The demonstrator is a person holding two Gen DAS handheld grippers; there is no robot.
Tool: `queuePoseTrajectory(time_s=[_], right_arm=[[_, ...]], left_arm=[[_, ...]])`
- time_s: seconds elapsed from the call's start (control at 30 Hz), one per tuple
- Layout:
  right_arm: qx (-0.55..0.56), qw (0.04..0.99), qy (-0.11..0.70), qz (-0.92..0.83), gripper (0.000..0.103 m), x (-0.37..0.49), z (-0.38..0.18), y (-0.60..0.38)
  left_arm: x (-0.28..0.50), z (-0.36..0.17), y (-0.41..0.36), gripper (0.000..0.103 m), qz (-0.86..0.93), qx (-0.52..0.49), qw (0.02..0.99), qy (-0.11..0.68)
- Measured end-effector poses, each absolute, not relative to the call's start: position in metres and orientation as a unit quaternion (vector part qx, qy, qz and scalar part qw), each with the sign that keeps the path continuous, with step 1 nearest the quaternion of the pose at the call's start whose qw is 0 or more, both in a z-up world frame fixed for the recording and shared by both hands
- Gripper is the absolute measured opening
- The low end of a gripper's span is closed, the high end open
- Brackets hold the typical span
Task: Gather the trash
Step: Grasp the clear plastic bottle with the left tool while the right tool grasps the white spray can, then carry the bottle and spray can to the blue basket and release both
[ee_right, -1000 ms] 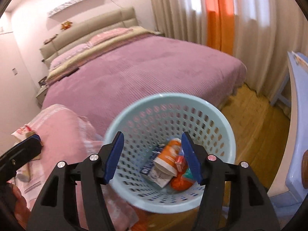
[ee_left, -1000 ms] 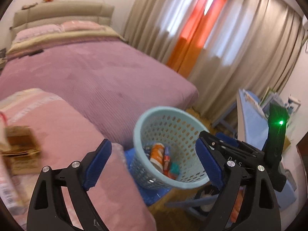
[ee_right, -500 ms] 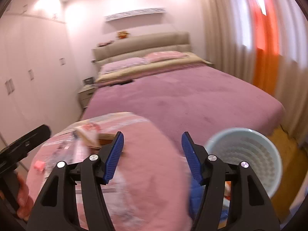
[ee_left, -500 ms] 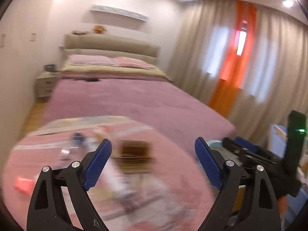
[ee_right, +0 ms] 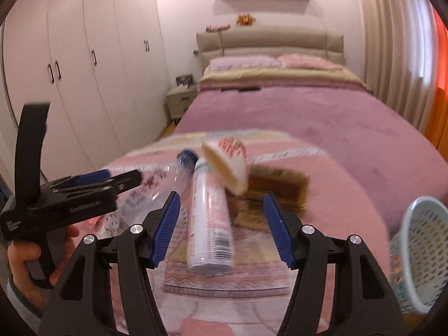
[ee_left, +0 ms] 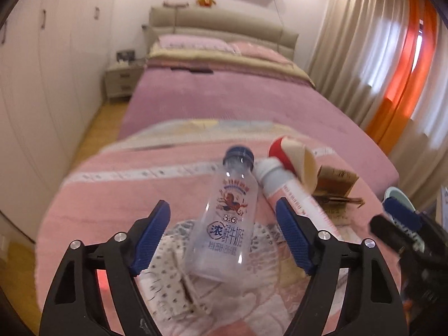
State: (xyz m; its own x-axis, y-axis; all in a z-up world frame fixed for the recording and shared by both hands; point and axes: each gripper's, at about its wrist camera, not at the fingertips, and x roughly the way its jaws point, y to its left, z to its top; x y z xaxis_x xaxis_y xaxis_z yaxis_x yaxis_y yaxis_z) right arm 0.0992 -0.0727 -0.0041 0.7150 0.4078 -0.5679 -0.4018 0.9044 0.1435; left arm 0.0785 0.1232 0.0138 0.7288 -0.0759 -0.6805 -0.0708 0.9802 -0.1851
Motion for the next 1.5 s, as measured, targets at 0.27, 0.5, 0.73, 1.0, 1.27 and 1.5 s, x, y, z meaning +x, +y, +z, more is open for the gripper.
queuePoseTrajectory(time_s=[0.27, 0.5, 0.73, 1.0, 1.27, 1.5], right_arm=[[0.016, 0.898, 0.368, 0.243, 0.053, 0.11, -0.035, -0.061], [0.014, 0.883, 0.401, 0.245, 0.053, 0.123, -0.05, -0.05], [0.021, 0.876, 0.406, 0.259, 0.047, 0.127, -0.053, -0.052], [0.03, 0.869, 0.402, 0.287, 0.047, 0.101, -0.04, -0.062], [0.031, 0.874, 0.383, 0.299, 0.047, 0.06, -0.023, -0.084], [-0.011, 0.87, 0.397, 0.29, 0.047, 0.025, -0.035, -0.102]], left_arm=[[0.102, -0.023, 0.12, 0.059, -0.017, -0.084, 0.901, 0.426], [0.113, -0.027, 0.116, 0.057, -0.029, -0.096, 0.892, 0.441], [0.114, -0.027, 0.118, 0.055, -0.034, -0.122, 0.894, 0.429], [0.087, 0.005, 0.128, 0.053, -0.034, -0.154, 0.912, 0.378], [0.051, 0.035, 0.127, 0.053, -0.04, -0.159, 0.927, 0.338], [0.034, 0.057, 0.111, 0.053, -0.061, -0.151, 0.936, 0.313]])
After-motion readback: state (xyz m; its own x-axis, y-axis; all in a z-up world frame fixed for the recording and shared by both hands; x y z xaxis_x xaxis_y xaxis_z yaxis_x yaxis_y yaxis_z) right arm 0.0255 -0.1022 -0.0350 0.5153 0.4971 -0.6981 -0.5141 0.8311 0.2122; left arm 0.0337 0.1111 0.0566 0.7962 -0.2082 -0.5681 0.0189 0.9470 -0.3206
